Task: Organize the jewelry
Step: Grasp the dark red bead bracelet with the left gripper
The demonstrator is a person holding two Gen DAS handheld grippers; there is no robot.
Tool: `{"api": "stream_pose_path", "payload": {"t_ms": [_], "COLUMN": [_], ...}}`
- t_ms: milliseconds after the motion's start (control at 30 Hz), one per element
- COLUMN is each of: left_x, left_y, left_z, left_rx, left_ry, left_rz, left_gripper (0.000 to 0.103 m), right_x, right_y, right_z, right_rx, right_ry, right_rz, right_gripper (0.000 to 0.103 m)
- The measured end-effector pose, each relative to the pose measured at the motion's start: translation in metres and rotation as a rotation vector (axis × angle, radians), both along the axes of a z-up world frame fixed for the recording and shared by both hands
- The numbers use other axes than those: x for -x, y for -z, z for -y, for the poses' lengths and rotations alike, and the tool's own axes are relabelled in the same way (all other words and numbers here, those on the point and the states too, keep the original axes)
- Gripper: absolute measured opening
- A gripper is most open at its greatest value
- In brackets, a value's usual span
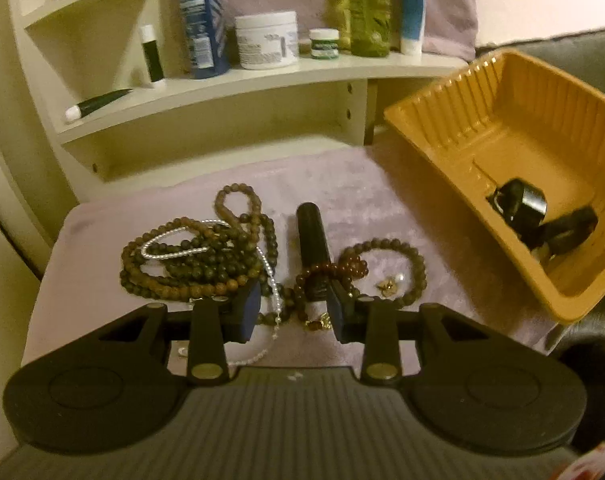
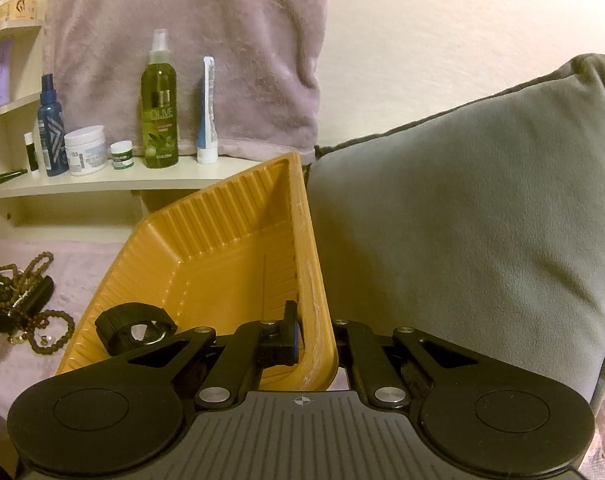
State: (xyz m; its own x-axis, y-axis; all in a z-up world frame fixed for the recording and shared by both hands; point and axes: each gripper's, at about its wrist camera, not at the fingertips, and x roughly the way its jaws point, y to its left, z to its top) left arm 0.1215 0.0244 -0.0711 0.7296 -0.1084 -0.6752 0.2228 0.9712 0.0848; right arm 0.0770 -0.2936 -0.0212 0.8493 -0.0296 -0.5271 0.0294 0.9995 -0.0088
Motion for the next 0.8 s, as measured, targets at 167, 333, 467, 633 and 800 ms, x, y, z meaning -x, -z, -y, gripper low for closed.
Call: {"api": "stream_pose_path", "payload": {"t_ms": [167,333,467,633,800], "left_x": [-0.005,-0.012,-0.019,-0.019,-0.014], "left_y": [0.005,0.006,0.005,0.004,0.001], "left_z": [0.006,0.008,0.008,0.008,0.01], "left_rx": [-0.036,-0.05,-0.047,-0.068,-0.081], "left_ry": [0.063,0.163,0.218,0.223,0.222], "left_rz": [0.008,0.006,-0.018,-0.038,-0.05], "left_gripper": [0.03,0.03,0.025,0.018,0.017], "right_x": [0.0,-0.001,-0.001,-0.001,-0.001], "right_y": [0.001,0.001,0.001,0.001,0.001], "right_z": [0.002,0.001,0.001,0.002,0.001], "right_rx": [0.001,0.004,0.007,0.006,0.009], "right_ry": [0.004,0.006,0.006,0.005,0.003], "right_rz": [-0.004,-0.006,-0.006,-0.006,-0.004], "right_gripper": [0.005,0.005,0.005,0.005,0.005]}}
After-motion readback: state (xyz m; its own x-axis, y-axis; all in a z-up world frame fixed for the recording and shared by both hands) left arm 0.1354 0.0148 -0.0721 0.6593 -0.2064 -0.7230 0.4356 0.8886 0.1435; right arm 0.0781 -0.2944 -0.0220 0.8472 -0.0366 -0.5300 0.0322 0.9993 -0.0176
